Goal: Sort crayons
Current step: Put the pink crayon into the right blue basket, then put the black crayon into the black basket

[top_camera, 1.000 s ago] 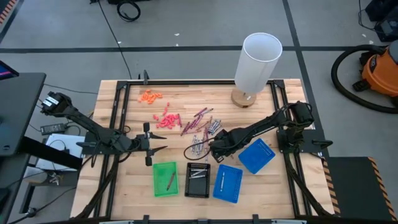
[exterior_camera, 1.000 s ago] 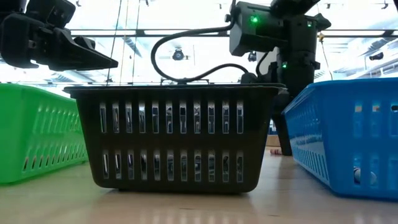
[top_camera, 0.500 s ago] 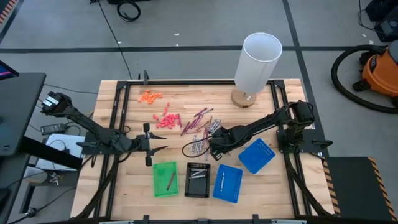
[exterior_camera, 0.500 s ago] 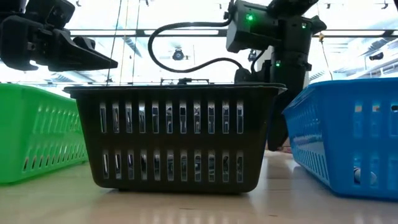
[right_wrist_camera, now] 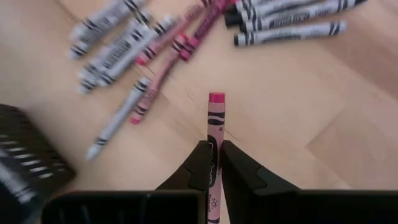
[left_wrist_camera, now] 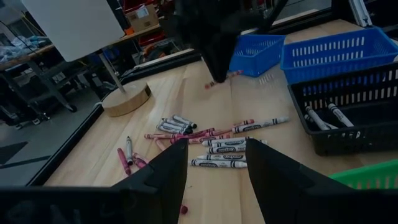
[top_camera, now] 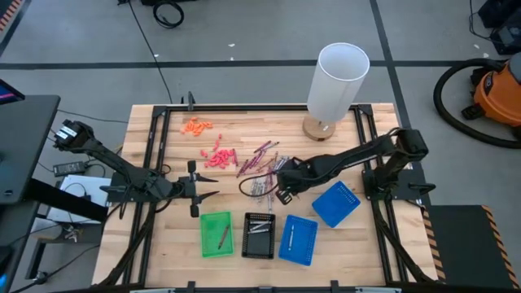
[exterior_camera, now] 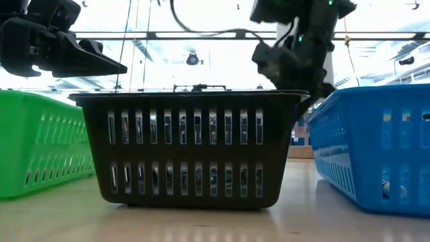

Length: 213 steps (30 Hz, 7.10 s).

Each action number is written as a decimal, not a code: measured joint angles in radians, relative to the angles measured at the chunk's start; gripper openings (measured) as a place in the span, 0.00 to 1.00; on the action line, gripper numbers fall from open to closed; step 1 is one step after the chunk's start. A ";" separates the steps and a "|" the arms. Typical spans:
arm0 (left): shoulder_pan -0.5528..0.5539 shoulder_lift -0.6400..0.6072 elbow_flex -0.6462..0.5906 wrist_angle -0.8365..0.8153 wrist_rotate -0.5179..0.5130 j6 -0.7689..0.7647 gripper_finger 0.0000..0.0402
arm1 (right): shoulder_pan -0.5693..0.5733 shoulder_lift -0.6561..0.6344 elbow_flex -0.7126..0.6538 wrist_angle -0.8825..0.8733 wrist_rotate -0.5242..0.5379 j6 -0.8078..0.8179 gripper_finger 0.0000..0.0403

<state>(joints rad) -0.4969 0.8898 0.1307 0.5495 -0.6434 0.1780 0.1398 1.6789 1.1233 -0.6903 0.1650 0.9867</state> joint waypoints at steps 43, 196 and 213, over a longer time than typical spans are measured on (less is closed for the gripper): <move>0.000 0.000 0.000 0.020 0.000 0.032 0.43 | 0.298 -0.209 0.001 0.127 -0.028 0.263 0.09; 0.000 0.000 0.000 0.017 0.000 0.047 0.43 | -0.163 0.037 -0.068 0.272 -0.025 -0.981 0.36; 0.002 0.000 0.000 -0.023 -0.014 0.018 0.43 | -0.287 0.037 -0.201 0.427 -0.166 -1.129 0.34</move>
<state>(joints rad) -0.4954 0.8894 0.1307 0.5266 -0.6571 0.1955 -0.1468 1.7157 0.9224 -0.2629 -0.0013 -0.1427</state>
